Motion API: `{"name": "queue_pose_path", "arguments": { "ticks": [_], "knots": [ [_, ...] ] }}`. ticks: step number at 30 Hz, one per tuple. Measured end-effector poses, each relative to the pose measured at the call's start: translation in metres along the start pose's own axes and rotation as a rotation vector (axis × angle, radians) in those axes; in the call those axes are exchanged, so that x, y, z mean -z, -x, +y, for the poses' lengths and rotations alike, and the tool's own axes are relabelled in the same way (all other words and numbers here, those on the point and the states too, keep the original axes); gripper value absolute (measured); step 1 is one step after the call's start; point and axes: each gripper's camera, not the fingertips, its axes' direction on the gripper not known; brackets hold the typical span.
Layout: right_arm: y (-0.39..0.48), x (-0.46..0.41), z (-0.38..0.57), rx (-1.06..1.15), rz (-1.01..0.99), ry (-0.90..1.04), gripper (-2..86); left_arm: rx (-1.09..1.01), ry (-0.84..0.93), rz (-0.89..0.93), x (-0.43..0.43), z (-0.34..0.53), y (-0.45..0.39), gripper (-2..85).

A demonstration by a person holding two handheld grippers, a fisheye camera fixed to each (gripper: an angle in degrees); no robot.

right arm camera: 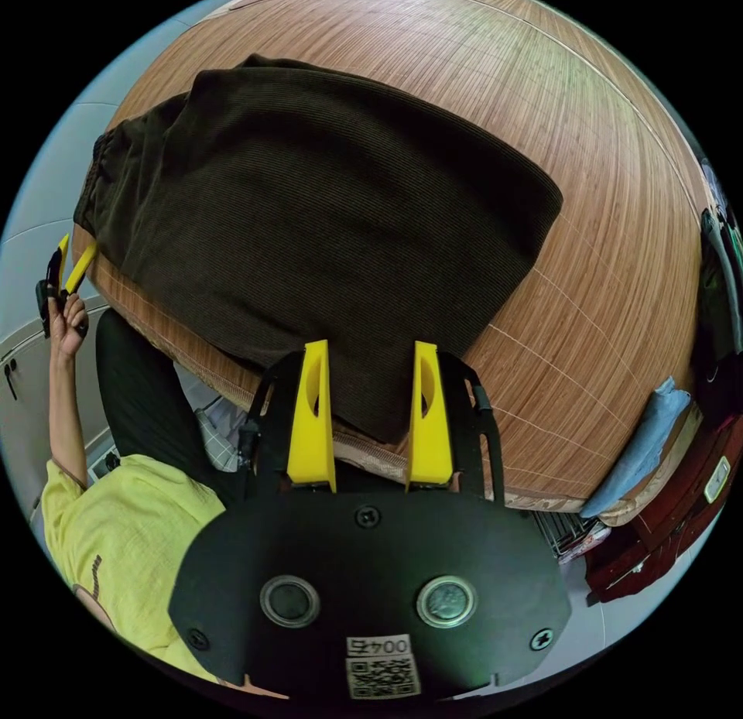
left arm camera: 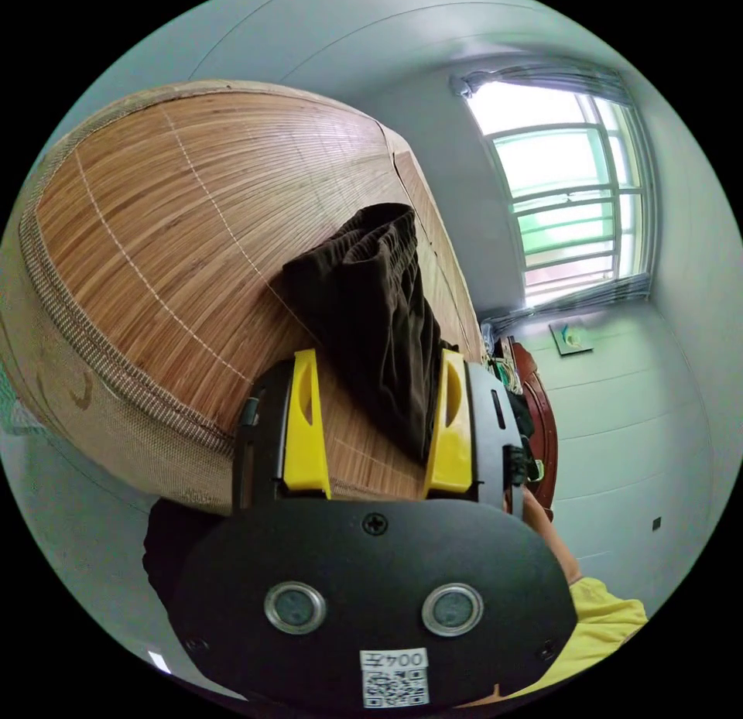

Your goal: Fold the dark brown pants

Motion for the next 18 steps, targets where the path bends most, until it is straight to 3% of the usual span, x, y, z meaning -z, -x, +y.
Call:
{"name": "queue_pose_path", "arguments": {
  "ticks": [18],
  "knots": [
    [0.008, 0.004, 0.003, 0.009, 0.032, 0.008, 15.4, 0.004, -0.001, -0.083, -0.026, -0.024, -0.003, 9.4]
  ]
}}
